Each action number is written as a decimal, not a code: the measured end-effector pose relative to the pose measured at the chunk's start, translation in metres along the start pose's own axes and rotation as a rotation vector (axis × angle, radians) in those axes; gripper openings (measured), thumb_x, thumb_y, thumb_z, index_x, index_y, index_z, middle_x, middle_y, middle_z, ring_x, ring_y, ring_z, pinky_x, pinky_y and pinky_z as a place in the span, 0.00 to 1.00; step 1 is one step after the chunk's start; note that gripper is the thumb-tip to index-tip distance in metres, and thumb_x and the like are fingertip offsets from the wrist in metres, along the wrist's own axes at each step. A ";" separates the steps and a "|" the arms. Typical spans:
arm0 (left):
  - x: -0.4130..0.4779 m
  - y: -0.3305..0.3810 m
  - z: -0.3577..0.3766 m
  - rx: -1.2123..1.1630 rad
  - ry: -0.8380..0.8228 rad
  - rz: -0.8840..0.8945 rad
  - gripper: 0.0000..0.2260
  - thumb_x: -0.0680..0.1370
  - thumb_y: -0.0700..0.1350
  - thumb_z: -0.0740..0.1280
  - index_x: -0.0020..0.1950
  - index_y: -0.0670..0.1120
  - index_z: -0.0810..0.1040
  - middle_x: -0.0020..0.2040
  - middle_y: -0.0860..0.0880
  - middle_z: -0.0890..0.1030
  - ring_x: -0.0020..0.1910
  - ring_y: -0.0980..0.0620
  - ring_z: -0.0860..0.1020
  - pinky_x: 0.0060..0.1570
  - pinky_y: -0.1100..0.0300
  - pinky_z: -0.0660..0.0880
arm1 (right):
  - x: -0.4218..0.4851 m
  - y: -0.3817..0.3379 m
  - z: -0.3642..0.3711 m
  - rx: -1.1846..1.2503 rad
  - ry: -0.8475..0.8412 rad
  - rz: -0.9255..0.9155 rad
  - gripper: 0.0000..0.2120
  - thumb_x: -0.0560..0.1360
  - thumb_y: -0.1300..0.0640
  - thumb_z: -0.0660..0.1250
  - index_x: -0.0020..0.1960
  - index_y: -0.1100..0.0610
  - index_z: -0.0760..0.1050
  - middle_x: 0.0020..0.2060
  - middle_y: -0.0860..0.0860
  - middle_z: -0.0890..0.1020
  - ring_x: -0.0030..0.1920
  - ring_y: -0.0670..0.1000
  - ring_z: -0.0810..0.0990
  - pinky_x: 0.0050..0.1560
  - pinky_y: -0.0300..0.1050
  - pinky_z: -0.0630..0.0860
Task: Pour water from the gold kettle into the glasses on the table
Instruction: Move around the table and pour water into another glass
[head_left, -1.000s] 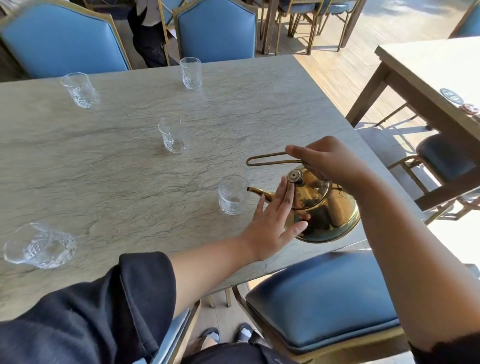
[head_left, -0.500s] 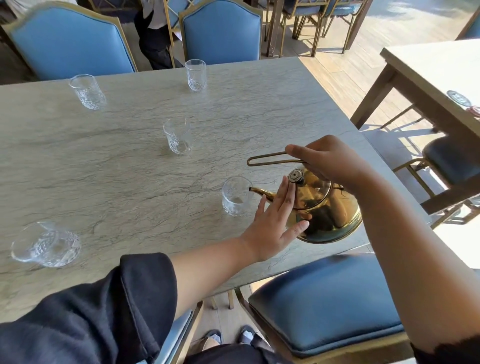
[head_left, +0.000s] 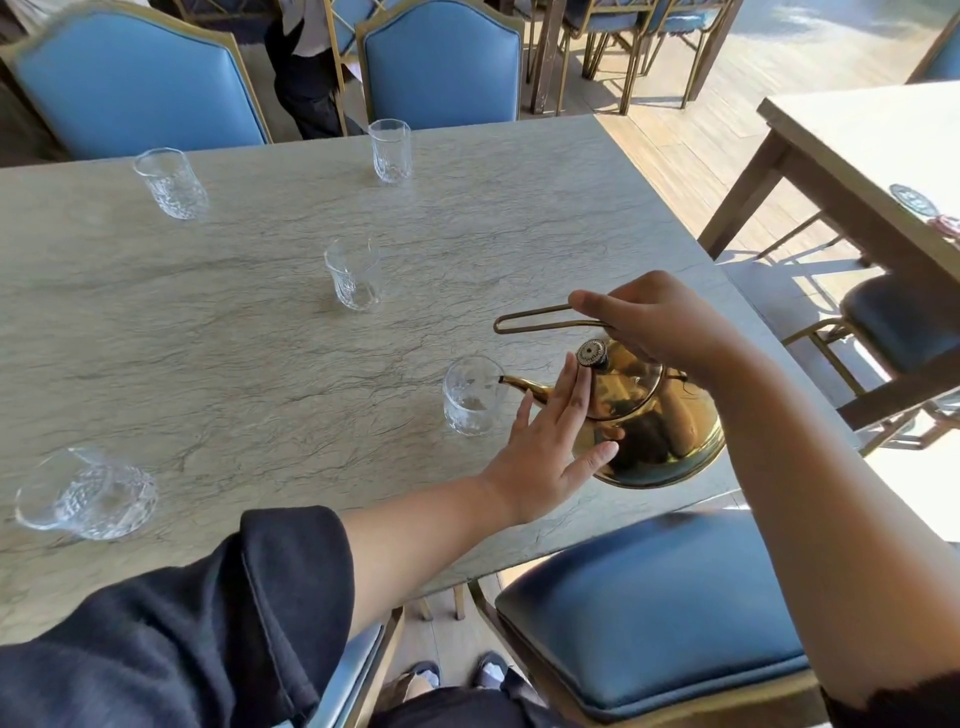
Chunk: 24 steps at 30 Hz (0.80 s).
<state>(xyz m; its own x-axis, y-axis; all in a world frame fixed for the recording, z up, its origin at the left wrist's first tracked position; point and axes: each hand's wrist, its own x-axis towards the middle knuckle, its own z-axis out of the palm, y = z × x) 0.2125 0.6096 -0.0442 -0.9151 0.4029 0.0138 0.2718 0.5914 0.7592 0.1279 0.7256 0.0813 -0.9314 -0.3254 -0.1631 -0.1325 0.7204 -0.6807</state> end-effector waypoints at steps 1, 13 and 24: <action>0.000 0.000 0.000 0.000 -0.001 -0.002 0.32 0.81 0.55 0.53 0.72 0.54 0.30 0.75 0.53 0.31 0.74 0.60 0.34 0.70 0.53 0.31 | 0.000 0.000 0.000 0.000 0.001 0.001 0.26 0.75 0.42 0.63 0.27 0.58 0.65 0.22 0.51 0.65 0.18 0.44 0.60 0.34 0.44 0.64; 0.004 -0.001 0.000 -0.005 0.000 0.005 0.33 0.81 0.55 0.53 0.72 0.54 0.30 0.75 0.53 0.31 0.74 0.60 0.34 0.70 0.54 0.31 | 0.004 -0.002 -0.001 -0.042 -0.007 0.007 0.26 0.75 0.41 0.63 0.29 0.60 0.66 0.24 0.54 0.65 0.23 0.48 0.61 0.32 0.43 0.62; 0.006 -0.002 -0.001 -0.002 0.005 0.006 0.32 0.81 0.55 0.53 0.71 0.55 0.29 0.75 0.54 0.30 0.74 0.61 0.34 0.68 0.57 0.29 | 0.006 -0.003 -0.001 -0.048 -0.012 0.008 0.25 0.75 0.42 0.63 0.30 0.61 0.67 0.24 0.53 0.65 0.24 0.49 0.61 0.32 0.43 0.62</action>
<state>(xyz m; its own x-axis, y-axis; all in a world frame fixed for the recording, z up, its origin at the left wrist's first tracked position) 0.2060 0.6097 -0.0451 -0.9148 0.4033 0.0219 0.2771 0.5873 0.7605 0.1224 0.7227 0.0832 -0.9285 -0.3264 -0.1771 -0.1415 0.7518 -0.6441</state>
